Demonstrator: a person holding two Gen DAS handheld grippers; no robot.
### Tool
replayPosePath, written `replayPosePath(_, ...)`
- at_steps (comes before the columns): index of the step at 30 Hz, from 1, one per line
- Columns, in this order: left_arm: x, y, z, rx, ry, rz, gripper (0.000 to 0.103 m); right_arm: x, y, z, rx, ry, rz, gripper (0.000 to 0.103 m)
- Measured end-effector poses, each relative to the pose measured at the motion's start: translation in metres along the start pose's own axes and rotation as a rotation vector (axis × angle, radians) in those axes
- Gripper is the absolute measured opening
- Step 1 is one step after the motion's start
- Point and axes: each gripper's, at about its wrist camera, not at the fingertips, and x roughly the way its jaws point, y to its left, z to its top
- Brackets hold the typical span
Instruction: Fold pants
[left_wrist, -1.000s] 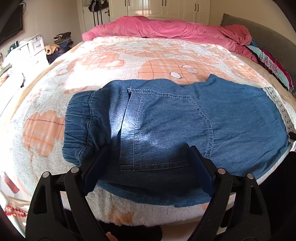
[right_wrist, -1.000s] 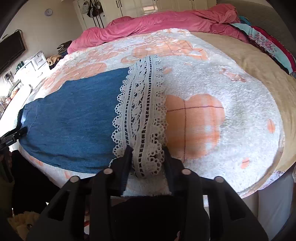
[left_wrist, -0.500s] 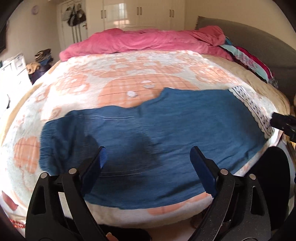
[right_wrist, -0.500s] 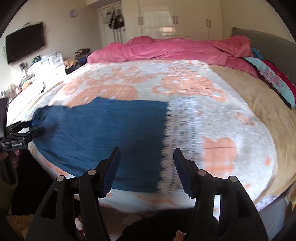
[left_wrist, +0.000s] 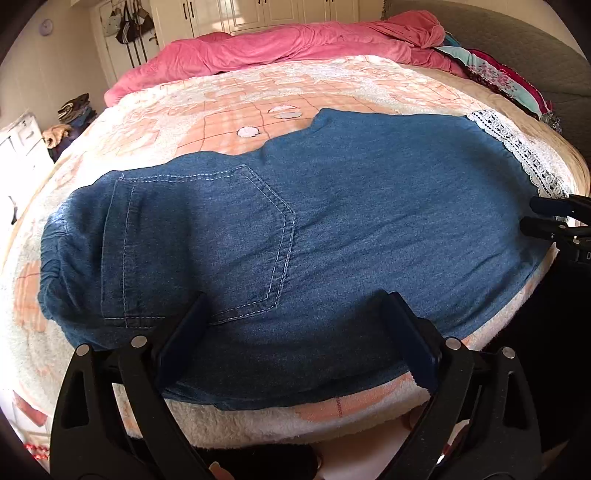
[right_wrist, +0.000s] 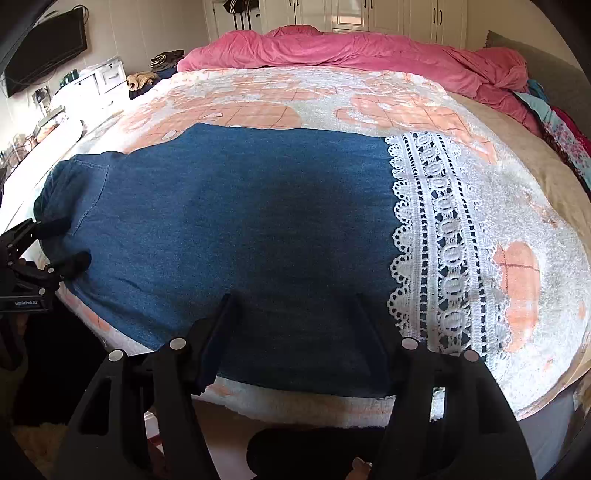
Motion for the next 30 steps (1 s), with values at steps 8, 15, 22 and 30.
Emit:
replayPosePath(8, -0.023, -0.001, 0.010, -0.034, -0.040, -0.033, 0.088, -0.034, -0.007, -0.003, 0.052, -0.083, 0.032, 0.076)
replayPosePath(15, -0.041, -0.007, 0.026, -0.039, -0.073, -0.056, 0.090, -0.066, -0.033, -0.002, 0.111, -0.152, 0.012, 0.076)
replayPosePath(22, -0.046, -0.024, 0.045, -0.022, -0.083, -0.079, 0.090, -0.079, -0.058, -0.007, 0.177, -0.189, -0.018, 0.089)
replayPosePath(30, -0.033, -0.068, 0.079, 0.053, -0.085, -0.154, 0.092, -0.081, -0.081, -0.022, 0.254, -0.205, -0.016, 0.089)
